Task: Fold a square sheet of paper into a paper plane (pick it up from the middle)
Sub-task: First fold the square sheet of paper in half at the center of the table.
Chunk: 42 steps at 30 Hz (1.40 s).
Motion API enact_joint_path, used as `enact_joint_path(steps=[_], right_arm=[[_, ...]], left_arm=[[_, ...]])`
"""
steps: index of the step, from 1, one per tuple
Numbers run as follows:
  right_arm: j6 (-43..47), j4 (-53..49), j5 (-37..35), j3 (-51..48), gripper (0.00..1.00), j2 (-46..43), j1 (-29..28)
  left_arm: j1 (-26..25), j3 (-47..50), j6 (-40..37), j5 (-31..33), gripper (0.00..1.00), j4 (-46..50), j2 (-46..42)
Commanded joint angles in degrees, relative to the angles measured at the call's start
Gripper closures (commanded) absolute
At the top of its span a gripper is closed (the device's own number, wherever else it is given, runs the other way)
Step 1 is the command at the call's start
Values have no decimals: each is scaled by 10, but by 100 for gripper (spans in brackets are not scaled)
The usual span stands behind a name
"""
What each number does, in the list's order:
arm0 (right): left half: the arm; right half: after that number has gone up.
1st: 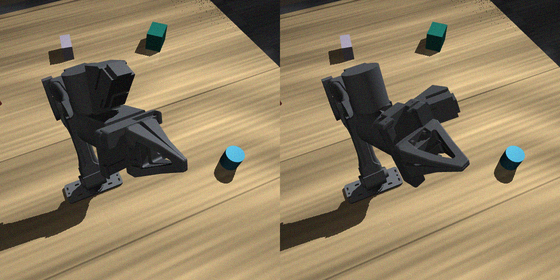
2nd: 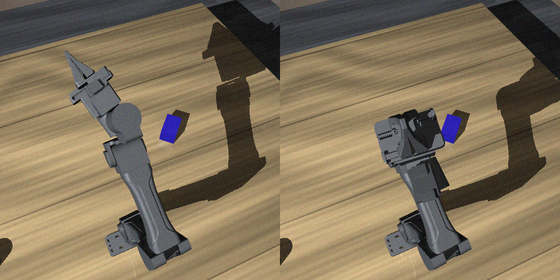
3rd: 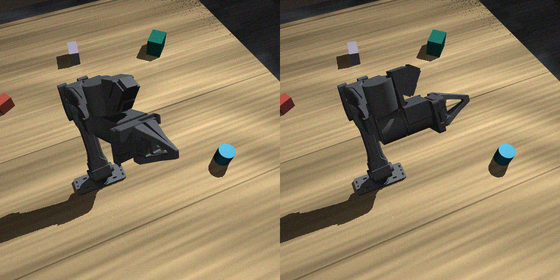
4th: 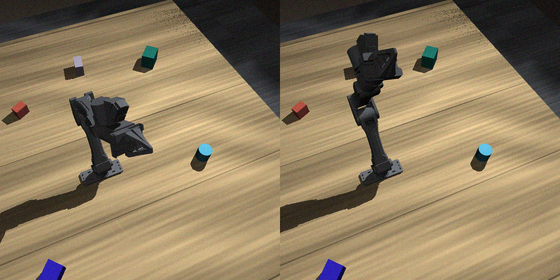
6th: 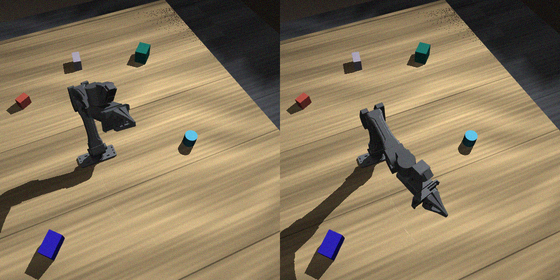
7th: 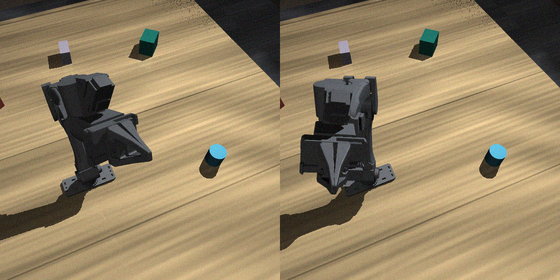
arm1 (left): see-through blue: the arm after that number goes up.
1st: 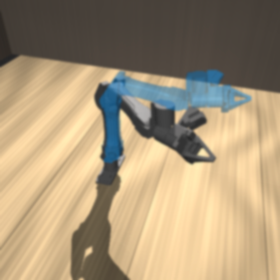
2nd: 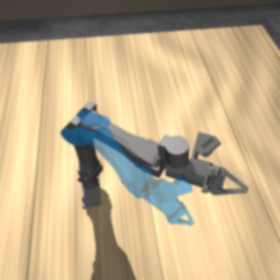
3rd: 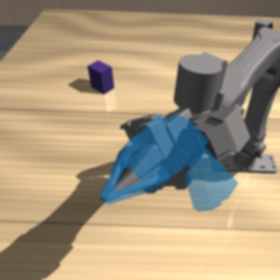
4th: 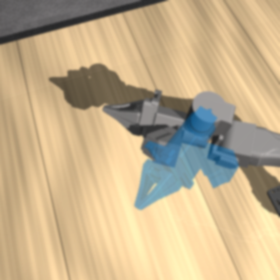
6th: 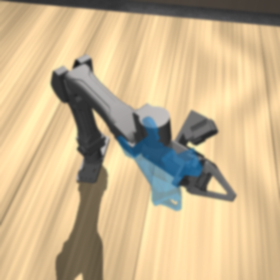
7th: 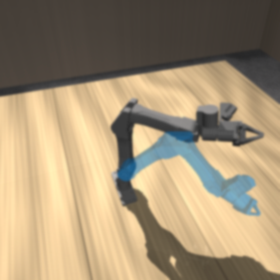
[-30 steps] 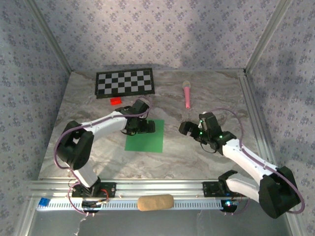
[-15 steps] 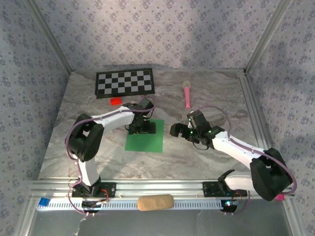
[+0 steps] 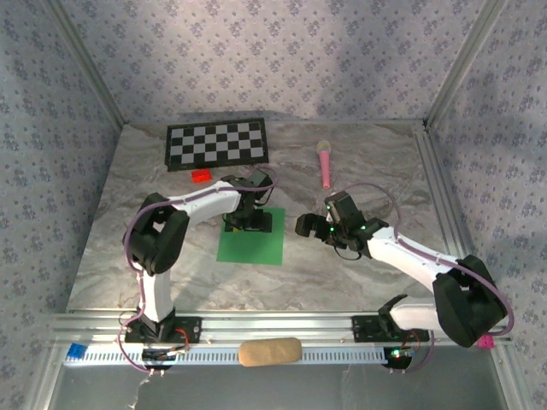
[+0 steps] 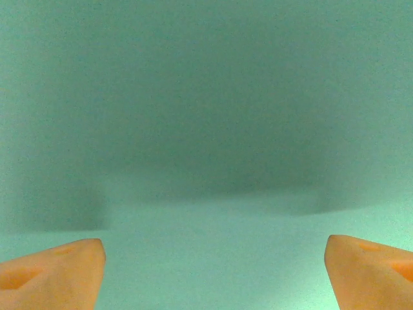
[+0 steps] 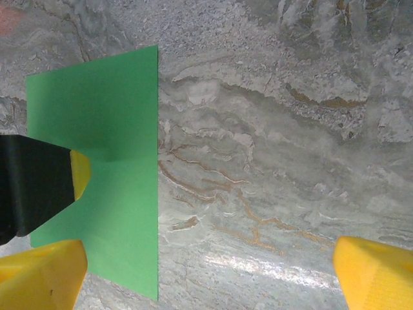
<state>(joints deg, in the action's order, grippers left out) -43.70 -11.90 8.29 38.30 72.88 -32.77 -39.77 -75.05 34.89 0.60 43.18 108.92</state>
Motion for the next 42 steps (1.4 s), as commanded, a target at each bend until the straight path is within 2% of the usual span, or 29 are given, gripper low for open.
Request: enact_joint_path(steps=[1, 19, 27, 42], right_arm=[[-2, -18, -9, 23, 0, 8, -2], [1, -24, -15, 19, 0, 6, -1], [-1, -25, -17, 21, 0, 12, -1], [0, -32, -21, 30, 0, 14, -1]], left_arm=[[-4, -13, -11, 3, 12, 14, 13], [-17, -14, -11, 1, 11, 15, 65], [-15, 2, -4, -18, 11, -4, 71], [-19, 2, -1, -7, 14, 2, 74]])
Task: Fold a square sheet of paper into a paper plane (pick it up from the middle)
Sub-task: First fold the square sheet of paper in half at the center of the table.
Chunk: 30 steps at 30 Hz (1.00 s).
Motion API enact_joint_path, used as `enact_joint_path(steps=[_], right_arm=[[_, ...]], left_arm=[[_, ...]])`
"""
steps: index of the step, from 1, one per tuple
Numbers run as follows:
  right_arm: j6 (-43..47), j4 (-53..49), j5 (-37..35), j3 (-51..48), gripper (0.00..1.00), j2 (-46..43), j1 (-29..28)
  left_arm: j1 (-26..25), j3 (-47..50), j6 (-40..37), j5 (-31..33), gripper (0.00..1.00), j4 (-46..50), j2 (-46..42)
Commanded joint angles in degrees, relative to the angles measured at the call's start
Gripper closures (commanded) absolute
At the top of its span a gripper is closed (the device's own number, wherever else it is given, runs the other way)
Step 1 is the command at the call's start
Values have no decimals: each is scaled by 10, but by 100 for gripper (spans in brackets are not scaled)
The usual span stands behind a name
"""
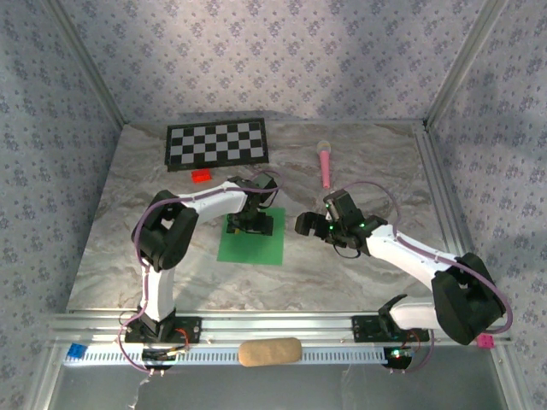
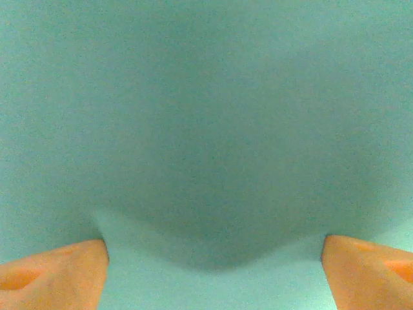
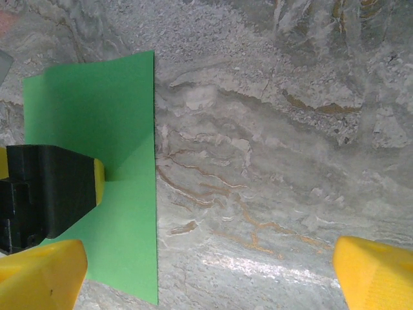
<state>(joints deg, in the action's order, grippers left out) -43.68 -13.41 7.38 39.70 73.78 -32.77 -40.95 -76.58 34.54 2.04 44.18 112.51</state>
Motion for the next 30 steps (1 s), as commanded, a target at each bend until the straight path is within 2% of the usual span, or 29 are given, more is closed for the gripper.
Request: enact_joint_path(steps=[1, 7, 20, 24, 30], right_arm=[[0, -18, -11, 16, 0, 4, -1], [-1, -20, -13, 15, 0, 3, -1], [-14, -29, -49, 8, 0, -20, -2], [-26, -35, -73, 1, 0, -36, -1], [-35, -40, -101, -14, 0, -68, 1]], left_arm=[[-8, 16, 3, -21, 14, -6, 38], [-12, 14, 5, -17, 15, -7, 34], [-13, 24, -5, -24, 32, -32, -4], [-16, 45, -11, -23, 45, -50, -32], [-15, 50, -13, -25, 58, -67, -46]])
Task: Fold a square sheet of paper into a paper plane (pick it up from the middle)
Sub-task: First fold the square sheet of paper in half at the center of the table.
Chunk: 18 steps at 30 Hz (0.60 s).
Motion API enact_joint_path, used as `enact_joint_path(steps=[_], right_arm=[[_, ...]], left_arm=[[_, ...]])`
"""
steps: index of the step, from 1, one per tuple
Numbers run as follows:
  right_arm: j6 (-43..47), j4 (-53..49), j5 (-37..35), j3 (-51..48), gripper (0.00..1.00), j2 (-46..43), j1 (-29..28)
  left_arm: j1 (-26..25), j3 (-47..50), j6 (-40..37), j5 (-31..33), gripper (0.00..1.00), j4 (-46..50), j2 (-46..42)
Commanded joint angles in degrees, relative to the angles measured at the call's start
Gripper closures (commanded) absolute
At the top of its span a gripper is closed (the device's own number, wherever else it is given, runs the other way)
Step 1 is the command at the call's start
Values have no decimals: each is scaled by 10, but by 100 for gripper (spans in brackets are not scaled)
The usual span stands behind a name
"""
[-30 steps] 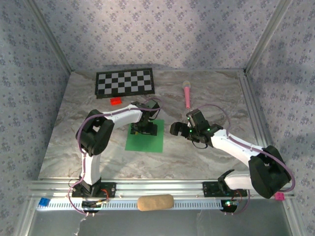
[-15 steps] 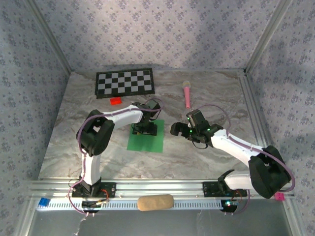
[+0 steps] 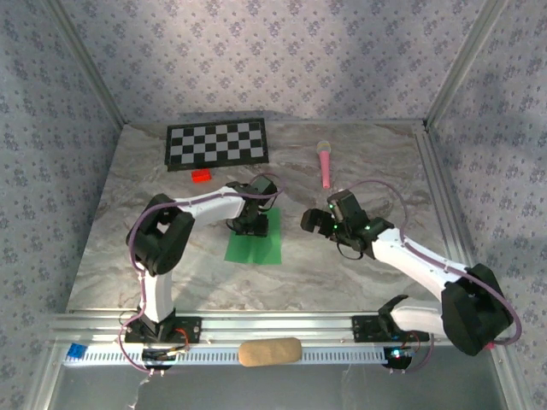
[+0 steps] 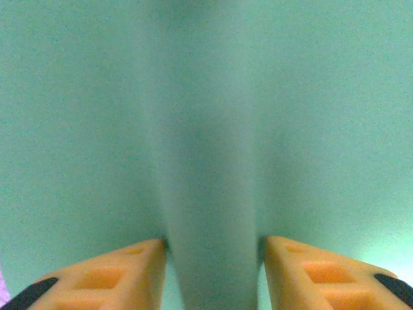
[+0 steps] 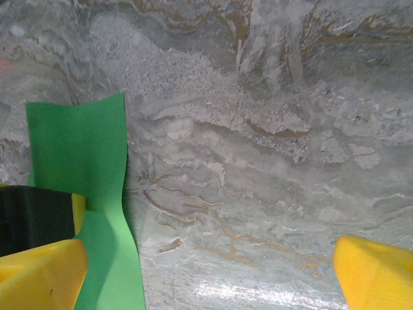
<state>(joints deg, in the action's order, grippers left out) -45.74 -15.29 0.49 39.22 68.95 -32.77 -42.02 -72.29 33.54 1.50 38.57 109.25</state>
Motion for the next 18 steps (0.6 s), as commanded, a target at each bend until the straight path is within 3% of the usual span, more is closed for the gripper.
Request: enact_joint_path(steps=[1, 8, 12, 18], right_arm=[[-17, -21, -35, -12, 0, -24, 2], [-26, -22, -49, -27, 1, -49, 8], [-36, -21, -36, -34, 0, -44, 22], [-41, -17, 12, -31, 0, -34, 50]], left_arm=[[-4, 8, -2, -23, 58, -14, -17], [-1, 16, 11, -74, 62, -43, -59], [8, 31, 24, -189, 62, -104, -84], [20, 51, 75, -299, 62, -191, -114]])
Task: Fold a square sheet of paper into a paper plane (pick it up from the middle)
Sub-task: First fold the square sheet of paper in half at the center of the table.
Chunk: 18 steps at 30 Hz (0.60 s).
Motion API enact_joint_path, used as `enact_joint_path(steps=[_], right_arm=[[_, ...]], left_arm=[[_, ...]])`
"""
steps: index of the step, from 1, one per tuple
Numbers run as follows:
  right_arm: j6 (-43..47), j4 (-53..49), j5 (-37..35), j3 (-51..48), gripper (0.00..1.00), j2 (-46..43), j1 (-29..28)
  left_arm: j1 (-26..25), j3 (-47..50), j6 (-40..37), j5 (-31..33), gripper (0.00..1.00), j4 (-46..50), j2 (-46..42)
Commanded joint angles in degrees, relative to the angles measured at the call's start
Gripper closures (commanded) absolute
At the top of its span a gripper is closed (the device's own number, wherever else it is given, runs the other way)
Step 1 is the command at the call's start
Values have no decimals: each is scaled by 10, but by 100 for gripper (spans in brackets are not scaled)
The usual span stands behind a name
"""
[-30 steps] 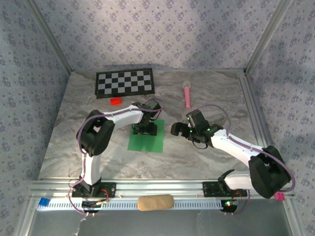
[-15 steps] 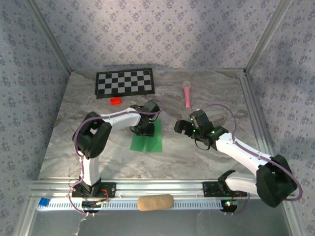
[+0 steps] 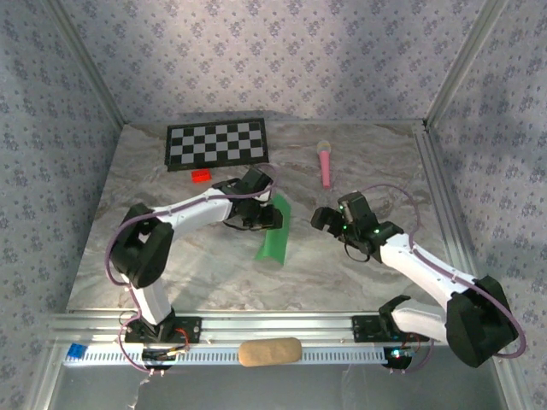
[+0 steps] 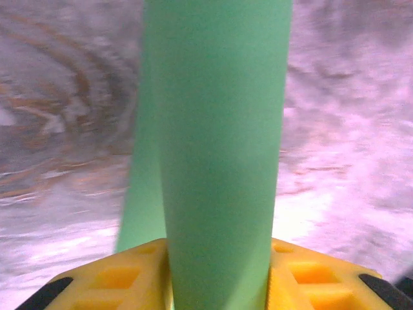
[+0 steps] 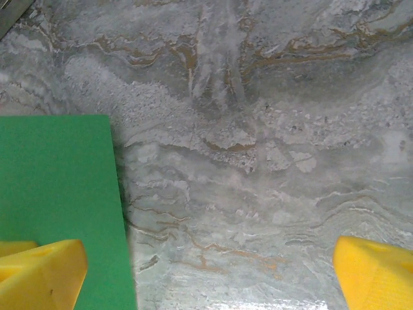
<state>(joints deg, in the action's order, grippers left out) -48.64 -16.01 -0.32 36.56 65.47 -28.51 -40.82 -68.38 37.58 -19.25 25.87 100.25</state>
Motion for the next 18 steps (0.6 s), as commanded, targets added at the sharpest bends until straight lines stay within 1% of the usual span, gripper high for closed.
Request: enact_joint_path(steps=[1, 2, 4, 5, 6, 8, 9, 11, 13, 18], right_arm=[[-15, -4, 18, -7, 0, -2, 9], [-20, 6, 12, -11, 0, -8, 8], [-26, 47, 0, -29, 0, -24, 4], [-24, 65, 2, -37, 0, -31, 4], [-14, 84, 9, -43, 0, -38, 5], [10, 103, 39, -41, 1, -40, 8], [18, 92, 56, -30, 0, -35, 13], [51, 68, 105, -6, 1, -24, 27], [59, 67, 133, 0, 3, -17, 32], [52, 77, 143, -4, 8, 8, 28]], left_arm=[[10, 15, 44, -104, 62, -76, -27], [13, 20, 57, -122, 61, -98, -31], [22, 46, 106, -175, 60, -180, -38], [24, 56, 125, -188, 60, -209, -39], [23, 61, 131, -191, 59, -218, -38], [21, 51, 115, -186, 59, -190, -29], [21, 54, 116, -184, 59, -191, -25], [21, 75, 137, -178, 60, -221, -24], [20, 96, 157, -178, 59, -254, -19], [20, 109, 161, -163, 59, -256, 4]])
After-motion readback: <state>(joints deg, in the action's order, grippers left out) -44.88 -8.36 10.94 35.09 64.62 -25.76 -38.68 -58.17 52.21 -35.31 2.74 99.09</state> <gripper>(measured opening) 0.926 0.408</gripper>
